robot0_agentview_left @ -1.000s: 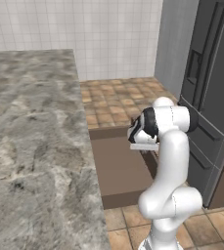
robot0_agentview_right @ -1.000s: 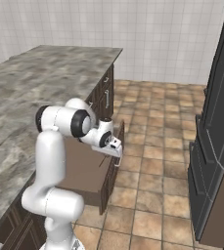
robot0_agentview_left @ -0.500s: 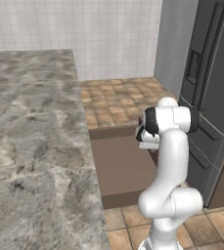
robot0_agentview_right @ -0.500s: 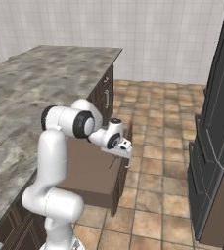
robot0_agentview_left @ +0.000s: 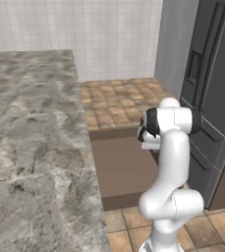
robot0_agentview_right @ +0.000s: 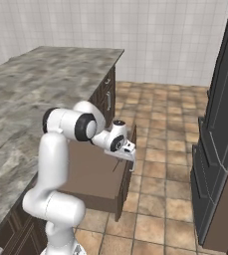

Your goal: Organize the utensils by type. Pick up the wooden spoons from the counter and place them in the open cabinet. Then pick up the metallic utensils from the counter and place them in the open drawer.

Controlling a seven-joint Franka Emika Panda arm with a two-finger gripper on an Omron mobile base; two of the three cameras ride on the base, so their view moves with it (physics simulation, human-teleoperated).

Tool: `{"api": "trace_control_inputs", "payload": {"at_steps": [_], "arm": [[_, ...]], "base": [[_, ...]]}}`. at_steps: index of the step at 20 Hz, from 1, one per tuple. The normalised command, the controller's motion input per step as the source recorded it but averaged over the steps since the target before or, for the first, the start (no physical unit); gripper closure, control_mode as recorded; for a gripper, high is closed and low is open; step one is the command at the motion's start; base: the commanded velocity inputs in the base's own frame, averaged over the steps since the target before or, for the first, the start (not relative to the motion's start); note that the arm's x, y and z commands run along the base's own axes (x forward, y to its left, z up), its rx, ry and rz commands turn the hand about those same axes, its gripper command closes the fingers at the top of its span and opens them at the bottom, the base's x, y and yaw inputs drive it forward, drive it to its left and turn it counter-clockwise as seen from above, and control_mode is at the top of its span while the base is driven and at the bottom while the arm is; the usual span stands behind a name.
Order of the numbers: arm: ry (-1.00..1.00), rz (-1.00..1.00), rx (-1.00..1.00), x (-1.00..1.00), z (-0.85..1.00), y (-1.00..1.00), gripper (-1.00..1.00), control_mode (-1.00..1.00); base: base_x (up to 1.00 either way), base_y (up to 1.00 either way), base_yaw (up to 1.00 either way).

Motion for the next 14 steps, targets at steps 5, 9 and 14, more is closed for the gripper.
{"api": "trace_control_inputs", "payload": {"at_steps": [5,9,14], "arm": [[0.0,0.0,-0.03,0.0,0.59,0.12,1.0,-1.0],[0.0,0.0,-0.06,0.0,0.7,0.05,1.0,-1.0],[0.02,0.01,-0.02,-0.02,0.41,0.25,1.0,-1.0]], "base": [[0.0,0.0,0.0],[0.0,0.0,0.0],[0.0,0.0,0.0]]}}
